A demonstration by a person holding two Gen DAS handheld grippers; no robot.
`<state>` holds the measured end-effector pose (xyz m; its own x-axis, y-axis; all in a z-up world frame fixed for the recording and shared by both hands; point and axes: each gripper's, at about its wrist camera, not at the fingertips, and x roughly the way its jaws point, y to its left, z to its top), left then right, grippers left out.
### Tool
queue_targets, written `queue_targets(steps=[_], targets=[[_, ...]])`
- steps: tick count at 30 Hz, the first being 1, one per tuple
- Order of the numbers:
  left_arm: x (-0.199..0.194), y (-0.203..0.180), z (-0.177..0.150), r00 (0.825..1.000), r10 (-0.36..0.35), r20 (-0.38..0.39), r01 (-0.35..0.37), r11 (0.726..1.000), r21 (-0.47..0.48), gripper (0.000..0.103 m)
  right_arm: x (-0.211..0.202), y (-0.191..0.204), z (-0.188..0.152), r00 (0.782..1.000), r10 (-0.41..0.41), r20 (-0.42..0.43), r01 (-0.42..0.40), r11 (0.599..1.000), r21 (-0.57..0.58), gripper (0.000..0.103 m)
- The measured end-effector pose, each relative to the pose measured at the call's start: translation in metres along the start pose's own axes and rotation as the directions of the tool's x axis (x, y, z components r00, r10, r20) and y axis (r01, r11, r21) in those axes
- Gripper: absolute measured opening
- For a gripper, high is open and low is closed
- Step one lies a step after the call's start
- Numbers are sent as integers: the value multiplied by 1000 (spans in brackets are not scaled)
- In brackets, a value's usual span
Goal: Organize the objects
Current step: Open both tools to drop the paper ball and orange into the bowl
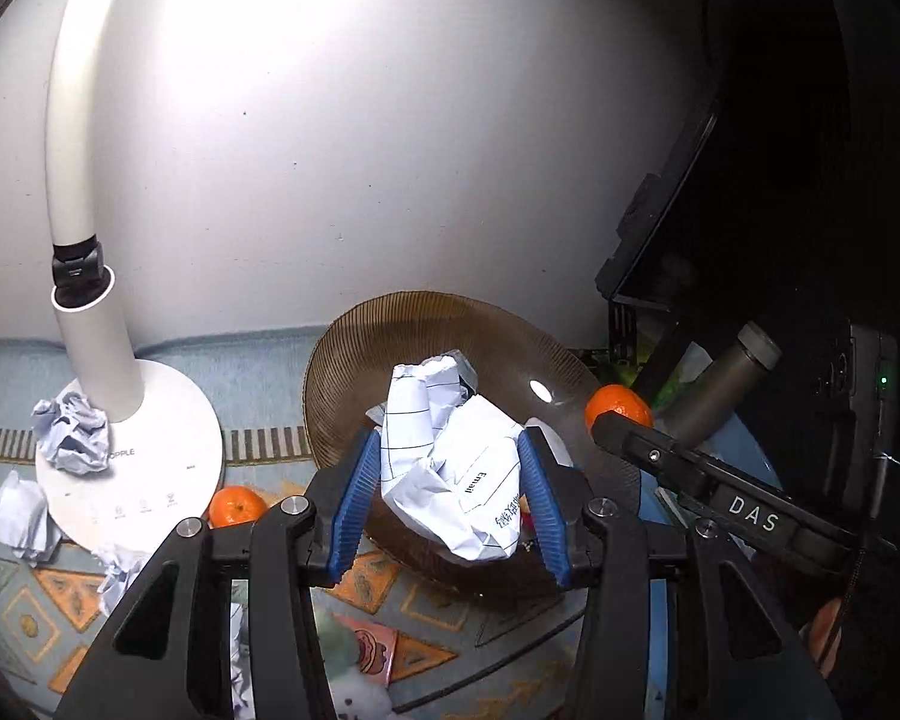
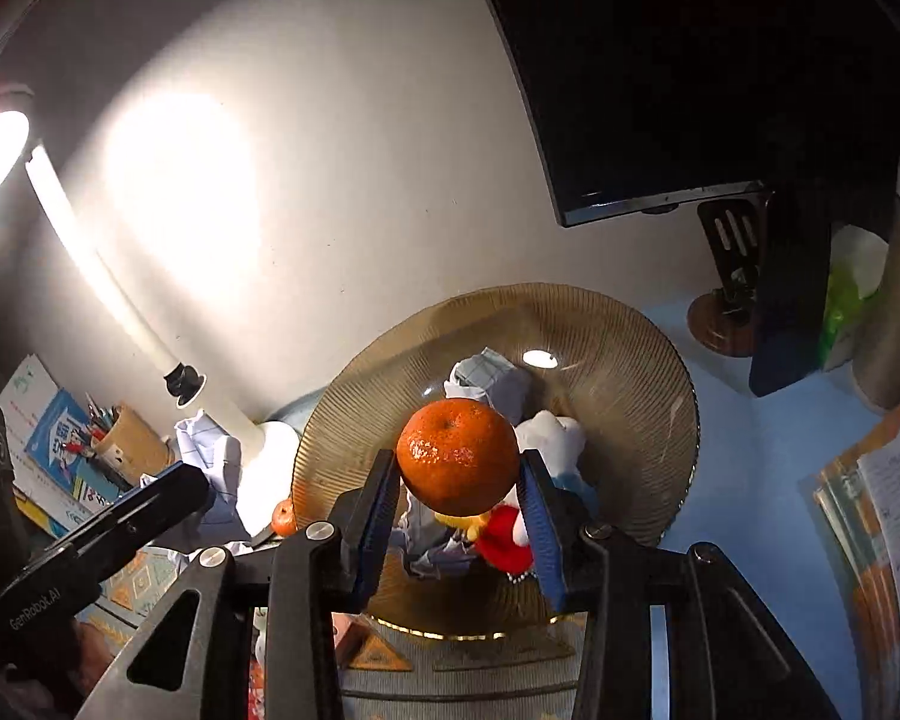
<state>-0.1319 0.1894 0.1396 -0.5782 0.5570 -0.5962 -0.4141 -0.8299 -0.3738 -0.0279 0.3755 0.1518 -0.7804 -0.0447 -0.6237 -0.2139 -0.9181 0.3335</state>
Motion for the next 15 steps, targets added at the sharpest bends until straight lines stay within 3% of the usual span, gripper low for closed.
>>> queue_targets(steps=[3,8,15], targets=[[26,7,3,999,43,-24,-43,998,-37,70,24,-4,12,999,28,-32,-27,999,18,40],[29,13,-10,997,-22,-70,16,997,-81,71,38,-17,1,991,82,-103,-76,995,61,40],[-37,3,-31,1000,6,16,-5,1000,-23,71,-11,-1,-24,996,68,-63,-69,997,-22,41]])
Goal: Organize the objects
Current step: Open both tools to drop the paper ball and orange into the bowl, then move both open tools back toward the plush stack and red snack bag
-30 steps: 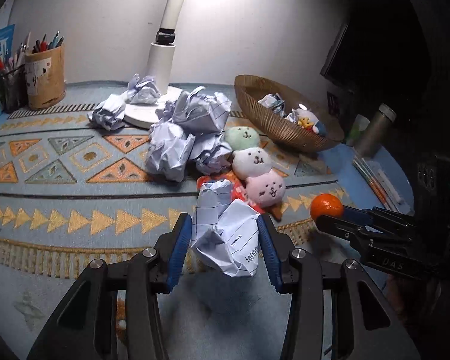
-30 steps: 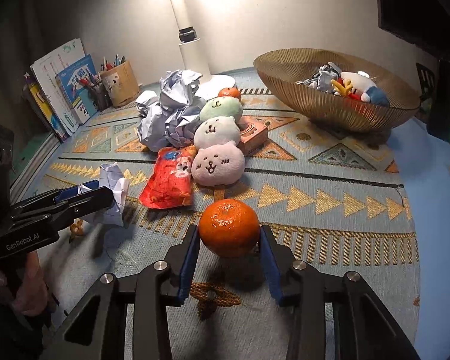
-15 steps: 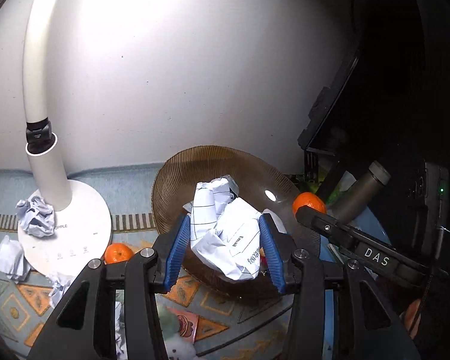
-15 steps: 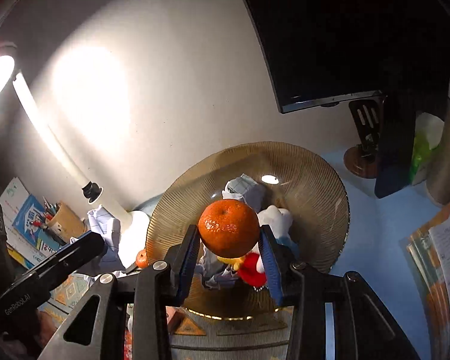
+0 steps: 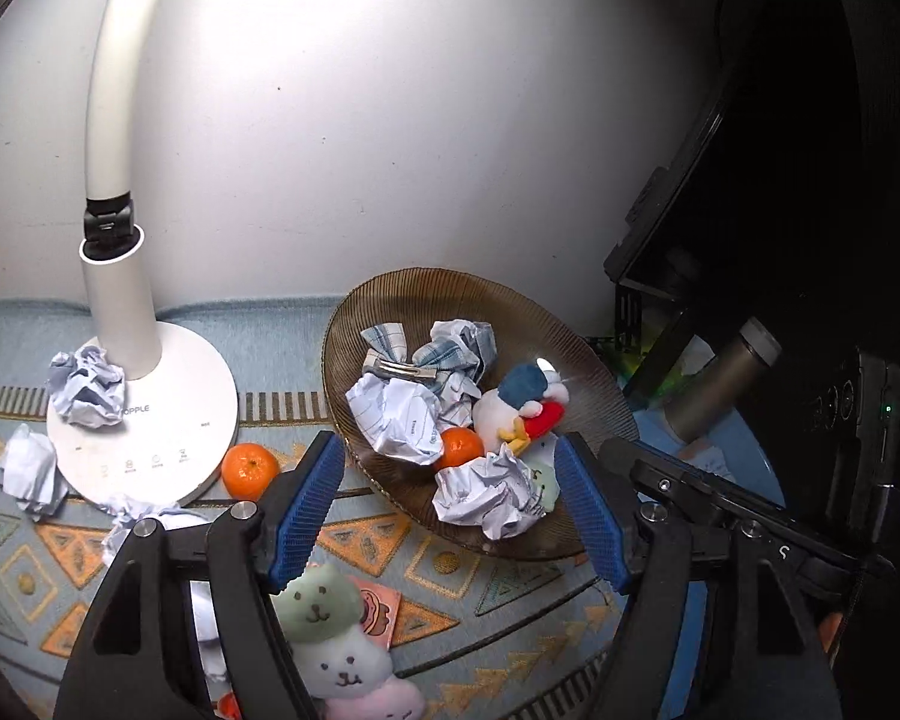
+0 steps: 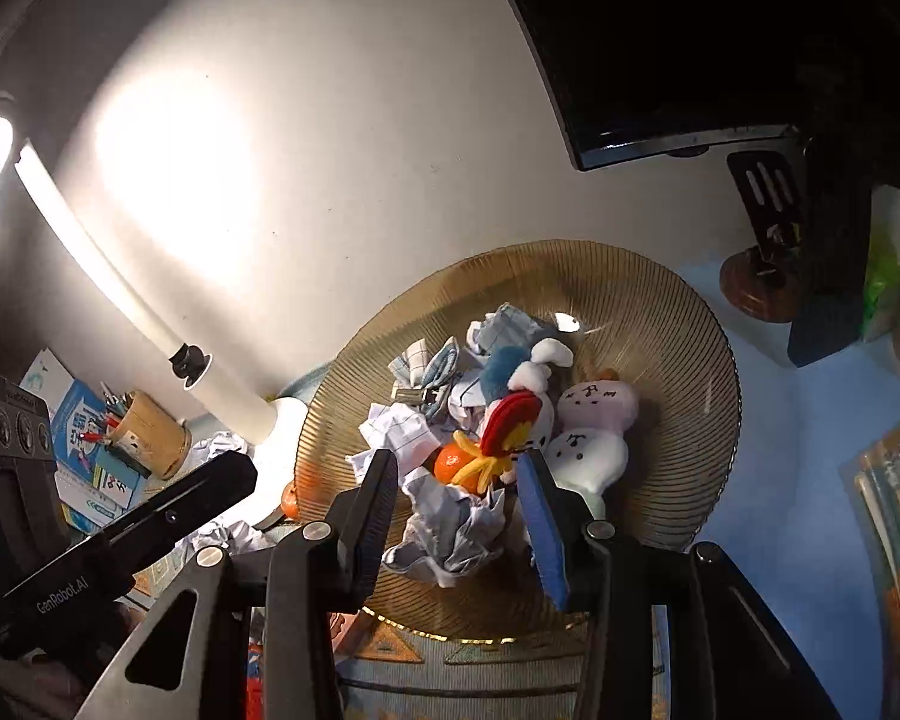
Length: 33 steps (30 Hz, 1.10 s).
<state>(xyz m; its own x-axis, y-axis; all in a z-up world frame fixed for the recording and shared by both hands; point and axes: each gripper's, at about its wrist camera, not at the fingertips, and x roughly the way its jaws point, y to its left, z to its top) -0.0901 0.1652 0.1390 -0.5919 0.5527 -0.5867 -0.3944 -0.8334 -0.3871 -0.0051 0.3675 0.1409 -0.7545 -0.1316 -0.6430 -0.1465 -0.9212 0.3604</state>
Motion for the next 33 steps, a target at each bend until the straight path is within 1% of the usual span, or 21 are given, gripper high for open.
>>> queue_targets(steps=[2,4,7,8,9,10,11,12,13,15,17,19,21,24,26,28,33], targets=[[-31,1,-7,999,10,45,-10,1000,8,71,-19,13,-12,1000,9,19,-8,999,-31,48],[-62,3,-16,996,17,86,-17,1000,1,71,-39,28,-22,999,23,38,-21,998,-57,50],[-113,11,-26,987,32,156,-31,999,-10,72,-73,53,-30,995,63,76,-55,994,-97,50],[-129,13,-30,983,50,175,-49,999,-9,74,-85,62,-33,993,68,93,-57,992,-115,50],[-141,16,-35,979,82,188,-81,997,-10,80,-96,72,-37,991,70,113,-55,990,-133,50],[-152,20,-42,973,113,200,-112,994,-19,82,-104,79,-42,989,76,129,-56,987,-149,52],[-160,26,-50,970,122,209,-117,992,-35,83,-109,85,-49,987,84,137,-61,985,-160,56],[-166,35,-59,970,126,210,-117,992,-53,83,-110,89,-57,987,85,139,-62,985,-163,57],[-168,43,-70,967,148,208,-135,988,-74,84,-108,90,-67,988,72,139,-49,986,-158,58],[-162,58,-93,955,219,200,-201,974,-108,84,-93,88,-89,992,36,124,-17,988,-151,58],[-149,77,-116,946,282,161,-263,956,-127,84,-66,84,-109,996,5,90,10,987,-160,58],[-130,92,-136,942,314,121,-299,946,-125,84,-41,77,-126,997,-24,73,37,984,-174,58],[-113,100,-149,936,339,92,-328,937,-118,84,-19,71,-138,996,-65,58,74,979,-188,58],[-96,103,-159,928,368,62,-361,927,-101,84,0,60,-145,998,-57,20,59,984,-170,58],[-90,102,-161,920,390,36,-385,918,-92,84,9,58,-149,996,-90,2,88,980,-180,58],[-89,104,-162,913,407,36,-403,911,-93,84,13,57,-149,996,-85,-16,81,981,-175,58],[-90,102,-163,906,421,45,-417,905,-86,84,13,62,-152,995,-96,-13,92,974,-205,59]])
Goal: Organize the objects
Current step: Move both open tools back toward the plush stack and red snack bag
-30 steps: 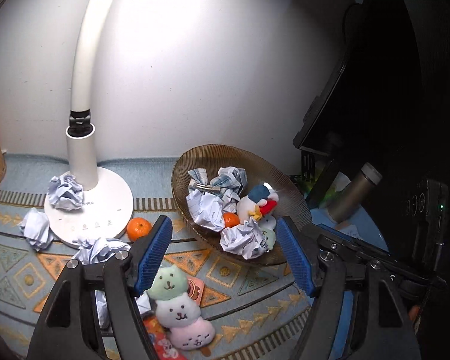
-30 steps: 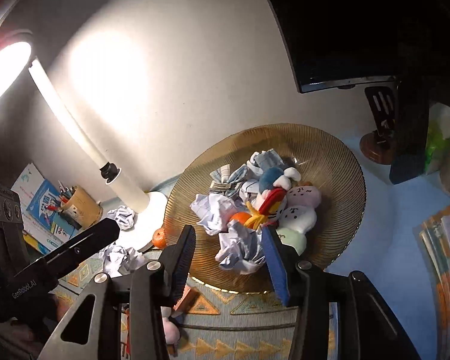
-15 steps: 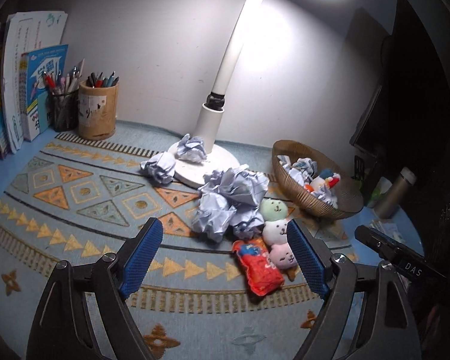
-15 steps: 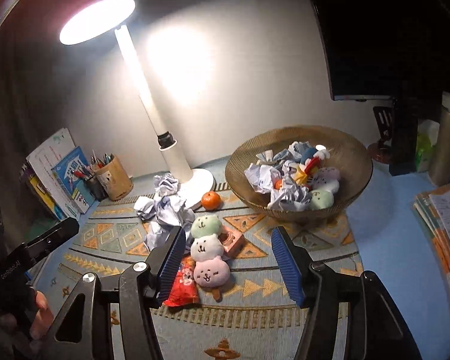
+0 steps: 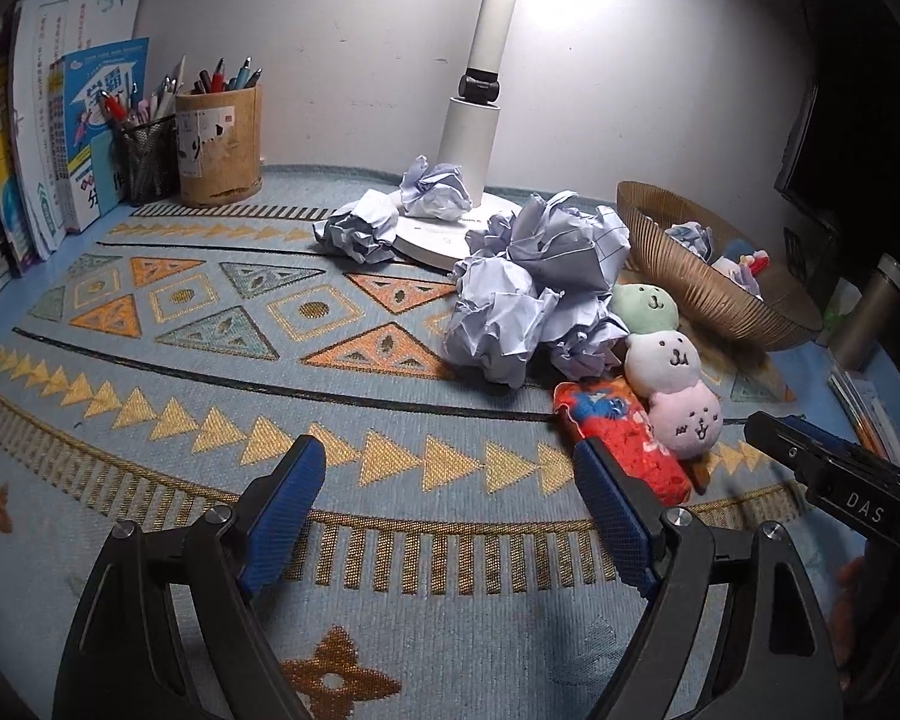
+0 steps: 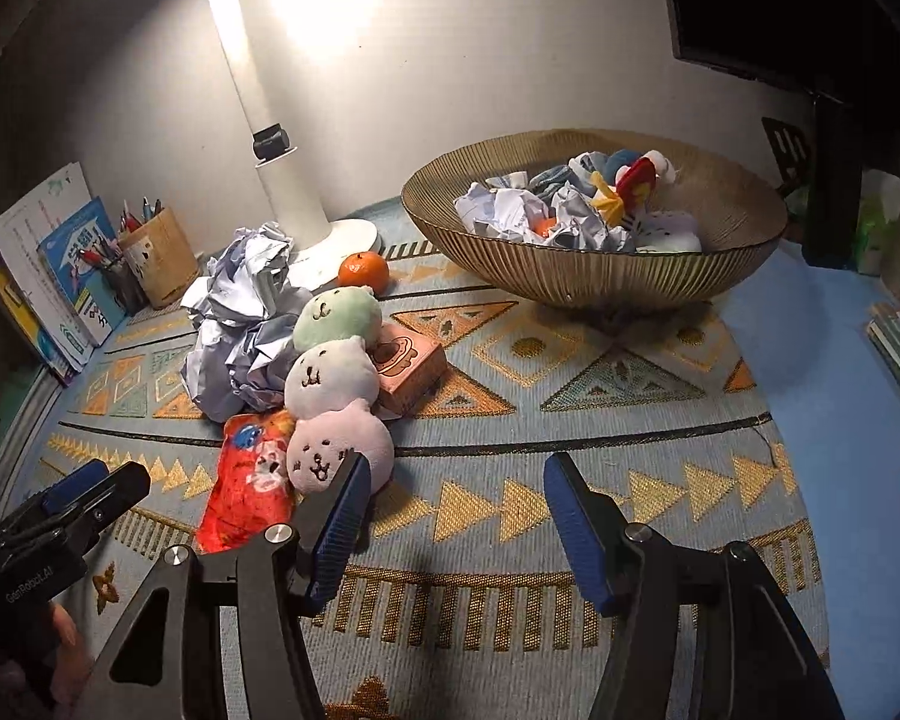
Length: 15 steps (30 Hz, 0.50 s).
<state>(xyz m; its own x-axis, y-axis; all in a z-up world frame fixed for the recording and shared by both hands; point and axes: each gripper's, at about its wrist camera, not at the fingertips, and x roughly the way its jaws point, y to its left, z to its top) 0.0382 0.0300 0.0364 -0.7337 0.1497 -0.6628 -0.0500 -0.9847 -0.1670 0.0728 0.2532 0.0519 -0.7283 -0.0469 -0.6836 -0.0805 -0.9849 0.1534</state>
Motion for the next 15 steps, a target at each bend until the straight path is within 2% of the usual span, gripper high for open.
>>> queue_targets(steps=[11,13,15], targets=[[2,2,0,1000,-28,-13,28,999,-18,84,-1,14,-1,999,-40,9,41,997,-60,59],[1,-1,-1,999,-41,-15,41,999,-6,84,-2,14,1,1000,-20,12,21,999,-48,59],[3,-9,-1,996,-75,-37,77,996,36,84,1,13,7,999,47,-7,-48,999,-23,59]])
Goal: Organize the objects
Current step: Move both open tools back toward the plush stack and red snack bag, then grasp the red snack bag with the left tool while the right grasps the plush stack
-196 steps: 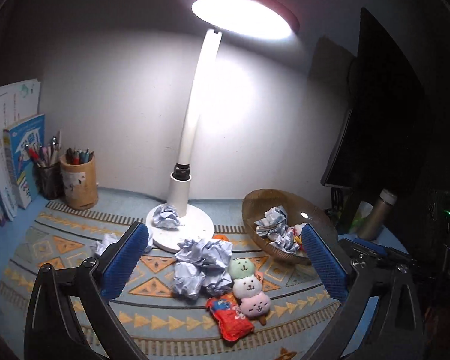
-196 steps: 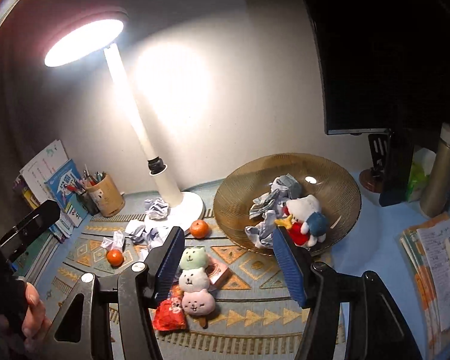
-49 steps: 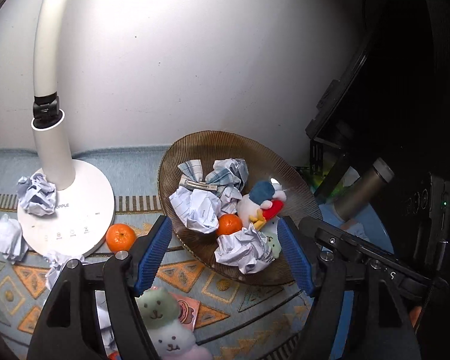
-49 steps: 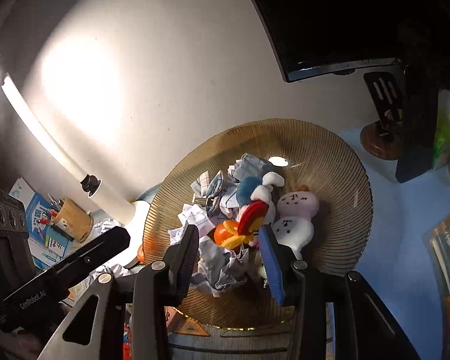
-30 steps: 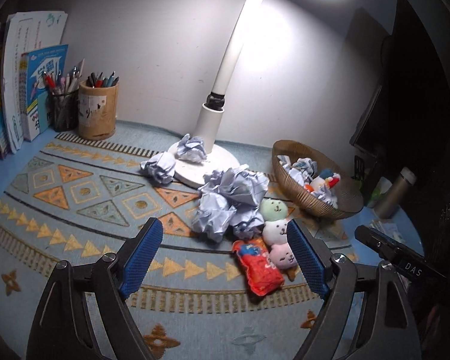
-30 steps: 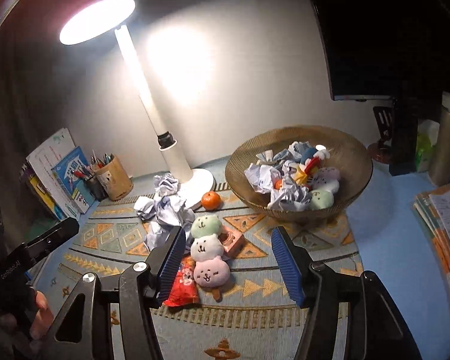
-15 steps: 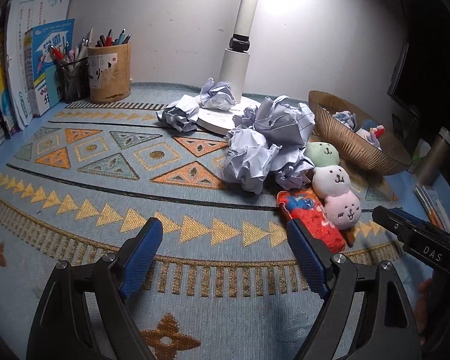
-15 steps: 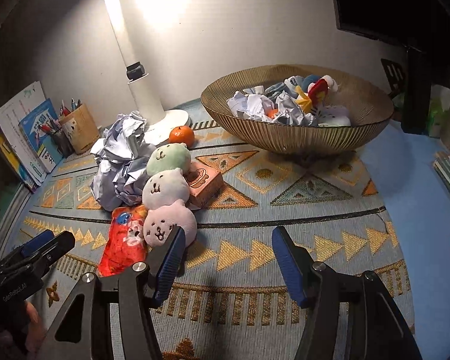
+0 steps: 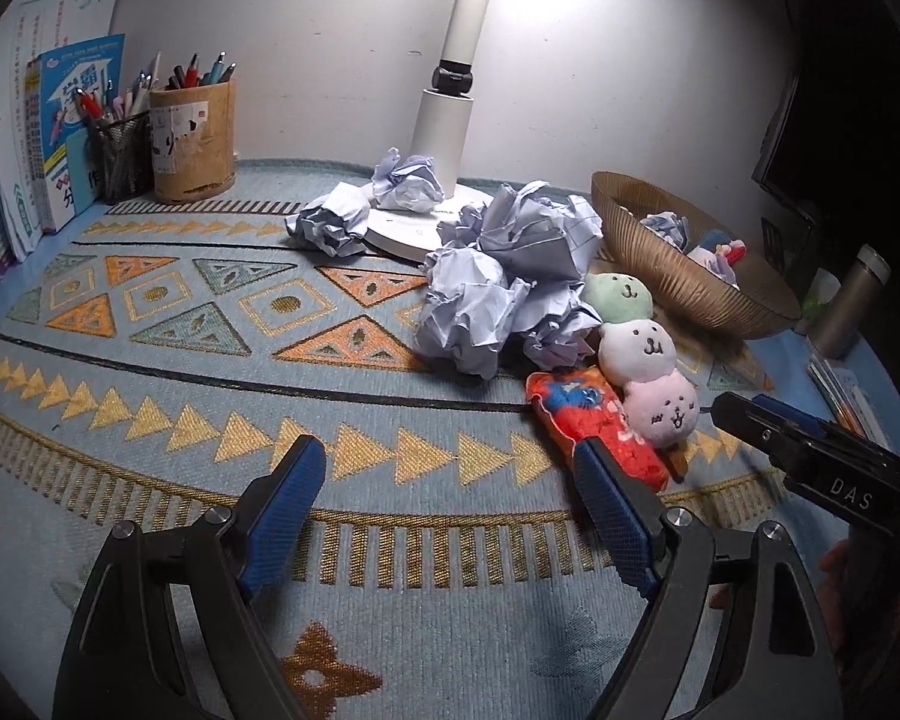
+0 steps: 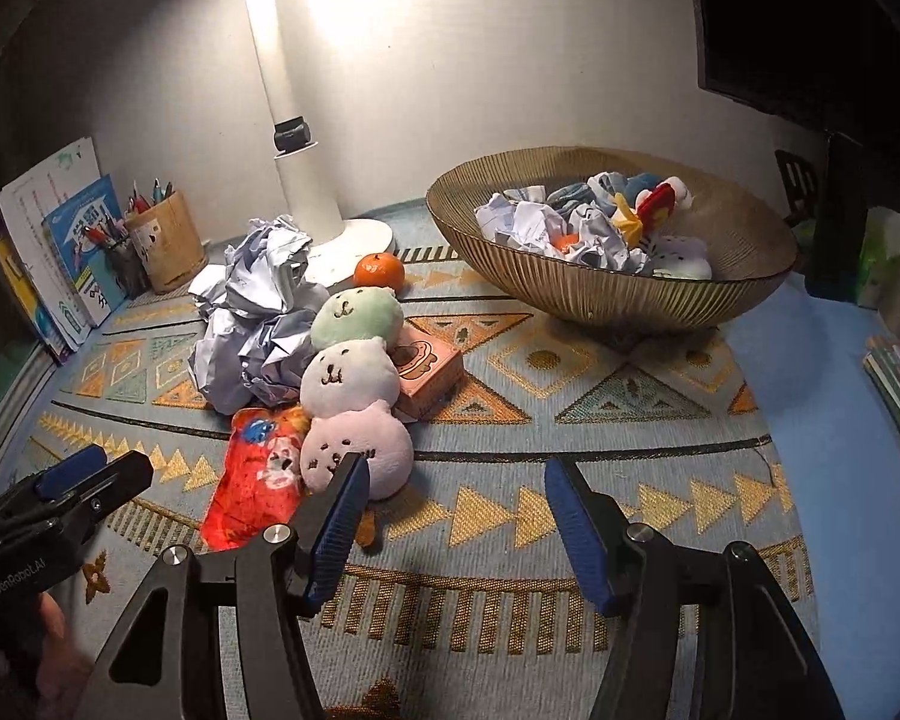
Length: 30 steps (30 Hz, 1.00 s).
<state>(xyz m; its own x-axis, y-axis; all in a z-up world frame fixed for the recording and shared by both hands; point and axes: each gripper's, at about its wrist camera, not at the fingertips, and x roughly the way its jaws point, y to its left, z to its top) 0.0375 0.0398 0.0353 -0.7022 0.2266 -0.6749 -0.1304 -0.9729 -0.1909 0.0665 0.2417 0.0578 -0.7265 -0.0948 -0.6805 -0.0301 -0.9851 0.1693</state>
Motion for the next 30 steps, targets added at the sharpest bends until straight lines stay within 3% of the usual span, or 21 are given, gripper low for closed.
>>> queue_targets(steps=[3,8,10,11,14,23,26,28,30], targets=[[5,-17,-1,997,-58,-45,60,997,53,84,10,5,14,997,65,-34,-64,998,11,59],[20,-47,-3,979,-156,-131,168,982,85,84,34,28,31,994,71,-82,-77,994,-75,59],[27,-56,-3,978,-140,-152,157,982,106,84,42,30,33,990,90,-107,-99,991,-87,58],[31,-58,-3,978,-130,-162,149,983,111,84,45,32,33,989,92,-118,-104,990,-100,46],[36,-60,-1,977,-121,-174,141,984,106,83,46,31,32,990,76,-122,-92,987,-129,32],[51,-60,8,979,-82,-186,99,992,83,81,6,-11,33,991,112,-75,-116,992,-47,28],[54,-62,9,982,-70,-177,88,992,93,71,-3,-24,27,989,109,-103,-113,993,-33,28],[53,-60,10,980,-96,-175,111,990,81,52,-7,-31,19,985,126,-120,-128,992,-9,28],[51,-57,8,978,-112,-177,126,989,73,43,-8,-36,11,983,128,-135,-127,992,11,28]])
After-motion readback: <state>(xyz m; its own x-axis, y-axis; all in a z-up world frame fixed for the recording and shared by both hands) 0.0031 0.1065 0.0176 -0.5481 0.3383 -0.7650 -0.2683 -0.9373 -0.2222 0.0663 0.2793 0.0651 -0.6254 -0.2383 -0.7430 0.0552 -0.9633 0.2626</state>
